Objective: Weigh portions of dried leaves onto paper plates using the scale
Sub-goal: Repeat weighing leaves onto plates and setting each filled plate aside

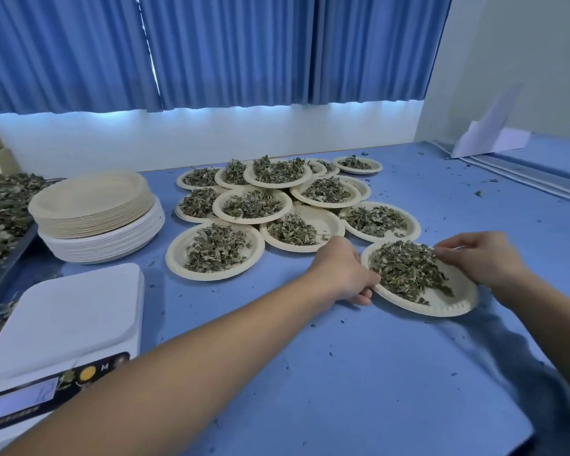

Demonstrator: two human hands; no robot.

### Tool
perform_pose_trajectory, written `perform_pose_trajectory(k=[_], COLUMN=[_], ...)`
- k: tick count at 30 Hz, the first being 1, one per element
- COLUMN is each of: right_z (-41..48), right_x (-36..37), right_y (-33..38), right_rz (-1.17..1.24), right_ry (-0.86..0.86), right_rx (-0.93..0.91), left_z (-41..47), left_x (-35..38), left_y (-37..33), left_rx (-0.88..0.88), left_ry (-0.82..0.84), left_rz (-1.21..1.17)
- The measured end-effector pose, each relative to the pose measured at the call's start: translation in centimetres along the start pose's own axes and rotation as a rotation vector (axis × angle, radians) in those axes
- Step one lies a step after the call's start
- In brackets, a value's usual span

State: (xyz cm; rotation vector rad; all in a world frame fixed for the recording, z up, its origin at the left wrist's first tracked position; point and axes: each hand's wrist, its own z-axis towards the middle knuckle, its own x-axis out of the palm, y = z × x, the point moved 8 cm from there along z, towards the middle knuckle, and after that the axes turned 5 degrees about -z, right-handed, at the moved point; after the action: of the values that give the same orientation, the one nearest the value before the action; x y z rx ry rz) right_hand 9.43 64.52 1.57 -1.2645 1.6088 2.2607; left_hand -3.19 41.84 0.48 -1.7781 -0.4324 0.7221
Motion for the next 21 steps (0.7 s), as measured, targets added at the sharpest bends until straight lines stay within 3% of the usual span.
perform_pose_trajectory(k=[16,21], right_z=[2.4,-1.4], right_x=[-1.4,-1.7], right_y=[-2.3,4.0], right_rz=[-0.093,-0.209], right_ry=[-0.214,-0.364], right_rx=[-0.036,-0.310], left_z=[2.3,1.4], left_x=[4.2,2.8], left_y=[-1.4,-1.6], left_rx=[-0.080,0.011], left_ry=[0.062,0.095], left_rz=[-0.060,-0.056])
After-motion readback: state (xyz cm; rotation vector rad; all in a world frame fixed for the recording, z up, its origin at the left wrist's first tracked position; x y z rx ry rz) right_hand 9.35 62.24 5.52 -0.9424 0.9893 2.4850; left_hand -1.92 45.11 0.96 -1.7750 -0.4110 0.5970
